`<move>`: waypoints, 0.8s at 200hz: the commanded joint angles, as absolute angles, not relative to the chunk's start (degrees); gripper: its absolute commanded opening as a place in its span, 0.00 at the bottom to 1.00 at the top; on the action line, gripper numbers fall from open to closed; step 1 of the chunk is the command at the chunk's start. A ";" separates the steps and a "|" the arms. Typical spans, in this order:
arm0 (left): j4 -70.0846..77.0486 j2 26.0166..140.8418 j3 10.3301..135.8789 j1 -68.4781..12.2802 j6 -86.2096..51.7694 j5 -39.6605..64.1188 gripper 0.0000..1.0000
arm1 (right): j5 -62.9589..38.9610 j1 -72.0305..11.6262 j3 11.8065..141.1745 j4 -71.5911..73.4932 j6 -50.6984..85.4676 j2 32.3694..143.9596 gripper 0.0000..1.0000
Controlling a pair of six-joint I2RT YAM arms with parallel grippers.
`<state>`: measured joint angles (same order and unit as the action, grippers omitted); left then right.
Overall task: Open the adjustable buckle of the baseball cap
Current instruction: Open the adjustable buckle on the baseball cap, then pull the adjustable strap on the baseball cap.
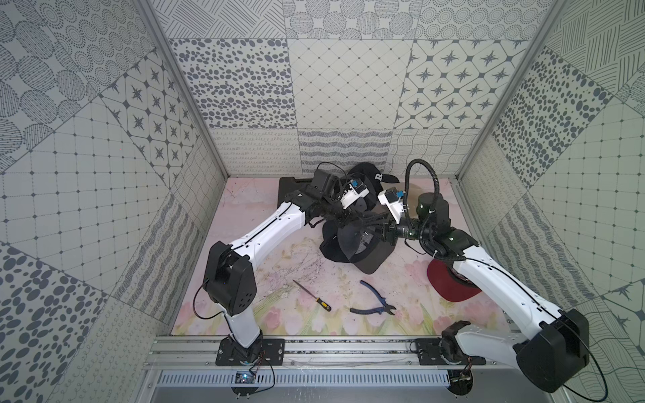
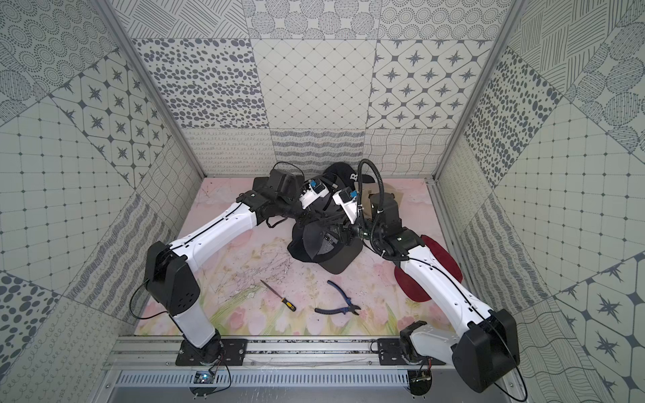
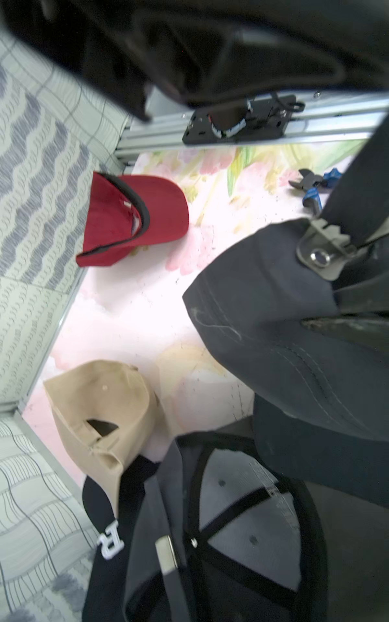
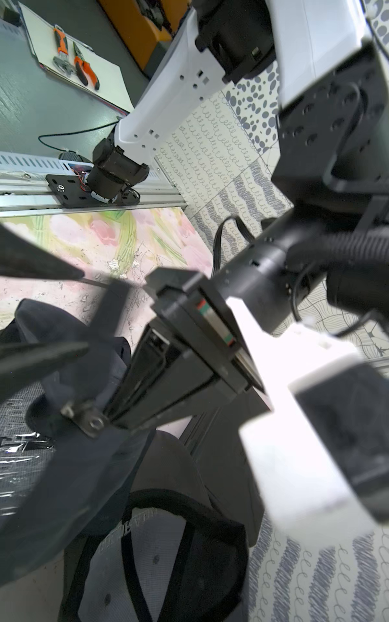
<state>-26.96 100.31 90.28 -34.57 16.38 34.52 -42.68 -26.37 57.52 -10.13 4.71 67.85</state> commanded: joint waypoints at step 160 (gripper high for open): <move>-25.49 99.76 91.80 -34.27 14.41 30.10 0.00 | -38.81 -23.86 48.79 1.83 20.98 68.78 0.49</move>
